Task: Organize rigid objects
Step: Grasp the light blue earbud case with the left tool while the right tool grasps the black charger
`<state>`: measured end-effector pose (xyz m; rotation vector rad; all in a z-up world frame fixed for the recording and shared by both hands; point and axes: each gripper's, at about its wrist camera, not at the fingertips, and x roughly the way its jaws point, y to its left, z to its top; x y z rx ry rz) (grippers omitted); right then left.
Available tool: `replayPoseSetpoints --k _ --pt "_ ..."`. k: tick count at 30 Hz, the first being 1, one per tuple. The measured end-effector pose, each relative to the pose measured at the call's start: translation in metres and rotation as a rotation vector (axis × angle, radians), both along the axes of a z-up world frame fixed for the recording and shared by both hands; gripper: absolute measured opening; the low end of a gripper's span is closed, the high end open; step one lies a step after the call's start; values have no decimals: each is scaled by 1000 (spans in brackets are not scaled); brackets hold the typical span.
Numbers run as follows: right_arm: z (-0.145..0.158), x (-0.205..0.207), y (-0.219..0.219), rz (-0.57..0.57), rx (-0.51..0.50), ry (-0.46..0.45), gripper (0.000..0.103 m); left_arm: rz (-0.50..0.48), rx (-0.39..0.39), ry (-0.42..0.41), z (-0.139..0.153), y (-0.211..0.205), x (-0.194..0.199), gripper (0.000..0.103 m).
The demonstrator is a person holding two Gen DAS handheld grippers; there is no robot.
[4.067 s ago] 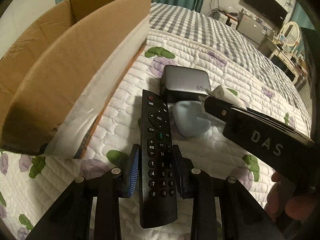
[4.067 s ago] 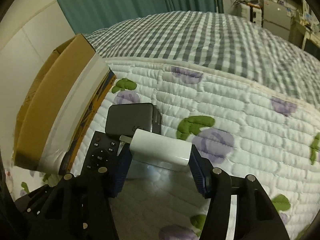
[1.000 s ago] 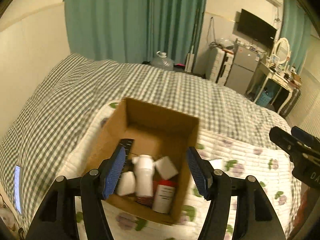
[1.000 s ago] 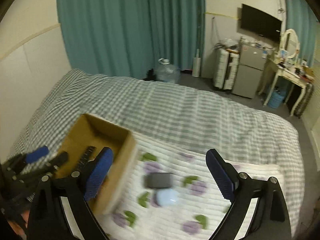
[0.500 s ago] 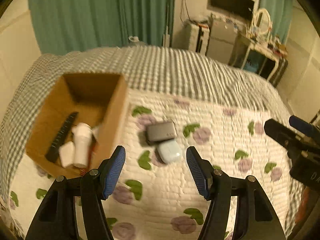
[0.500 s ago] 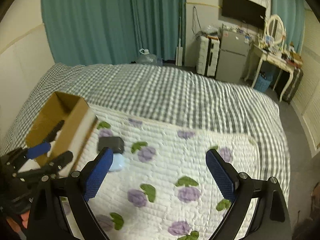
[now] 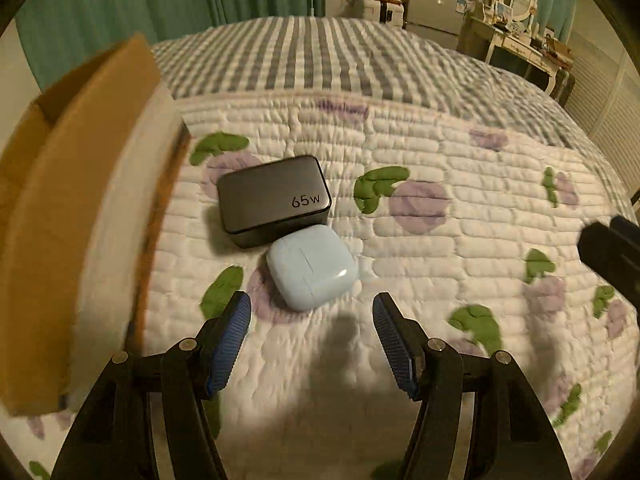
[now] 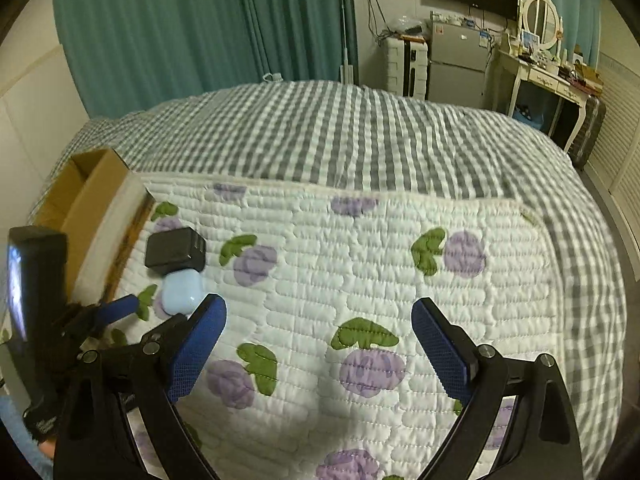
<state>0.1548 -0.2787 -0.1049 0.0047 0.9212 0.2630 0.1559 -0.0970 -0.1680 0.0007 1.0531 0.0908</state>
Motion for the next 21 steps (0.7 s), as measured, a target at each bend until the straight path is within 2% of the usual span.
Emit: replayPoseSetpoints --k 4,8,10,13,17,21 --pt "-14 5 1 0 -3 15 94 1 -18 11 -19 2 16 66" --pt "-25 10 1 -1 2 23 94 19 -13 -21 -24 5 26 66" --pt "-31 14 3 4 -1 29 94 12 0 -20 -23 3 28 57" --pt "-35 21 8 49 -20 23 94 13 2 -19 -17 1 19 56" --pt "-30 33 18 162 -51 -20 94 133 -36 -5 -8 14 1 56" --pt "-21 46 40 331 -71 -59 94 292 9 -48 6 24 -23 56"
